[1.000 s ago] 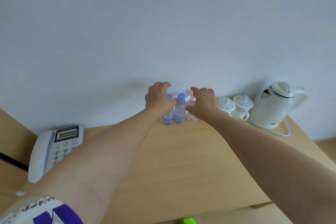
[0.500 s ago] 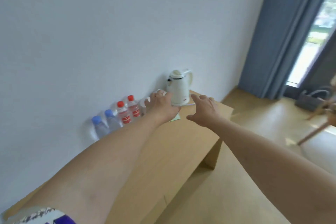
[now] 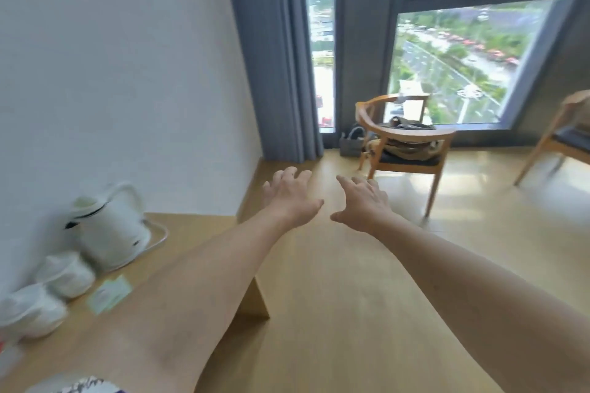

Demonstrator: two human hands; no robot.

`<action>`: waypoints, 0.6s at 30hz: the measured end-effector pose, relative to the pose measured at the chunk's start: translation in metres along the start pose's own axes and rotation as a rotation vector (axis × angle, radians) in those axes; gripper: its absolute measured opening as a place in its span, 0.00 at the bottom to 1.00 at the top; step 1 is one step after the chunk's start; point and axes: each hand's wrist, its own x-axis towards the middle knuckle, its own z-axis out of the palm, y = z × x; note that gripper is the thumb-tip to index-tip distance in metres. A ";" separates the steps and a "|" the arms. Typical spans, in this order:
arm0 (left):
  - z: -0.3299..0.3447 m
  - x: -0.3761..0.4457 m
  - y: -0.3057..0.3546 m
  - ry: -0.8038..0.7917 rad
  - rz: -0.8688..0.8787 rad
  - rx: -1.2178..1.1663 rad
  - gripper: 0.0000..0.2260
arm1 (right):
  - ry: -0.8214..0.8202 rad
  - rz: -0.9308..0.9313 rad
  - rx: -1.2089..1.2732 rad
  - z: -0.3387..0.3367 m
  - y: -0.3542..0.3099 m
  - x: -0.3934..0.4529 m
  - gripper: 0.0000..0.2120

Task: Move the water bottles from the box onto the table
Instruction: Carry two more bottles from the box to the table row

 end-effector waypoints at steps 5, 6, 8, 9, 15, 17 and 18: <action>0.032 0.079 0.117 -0.031 0.157 -0.054 0.31 | 0.015 0.143 -0.024 -0.037 0.111 0.026 0.40; 0.037 0.091 0.140 -0.035 0.178 -0.079 0.31 | 0.013 0.171 -0.037 -0.045 0.132 0.030 0.41; 0.050 0.112 0.184 -0.059 0.235 -0.098 0.31 | 0.016 0.244 -0.056 -0.058 0.172 0.036 0.42; 0.056 0.121 0.204 -0.079 0.275 -0.096 0.31 | 0.026 0.277 -0.059 -0.064 0.190 0.038 0.42; 0.095 0.202 0.326 -0.194 0.486 -0.172 0.32 | 0.061 0.528 -0.036 -0.092 0.308 0.071 0.39; 0.107 0.232 0.353 -0.229 0.534 -0.158 0.32 | 0.088 0.577 -0.038 -0.092 0.337 0.087 0.38; 0.108 0.235 0.356 -0.225 0.540 -0.146 0.32 | 0.081 0.579 -0.046 -0.091 0.340 0.088 0.39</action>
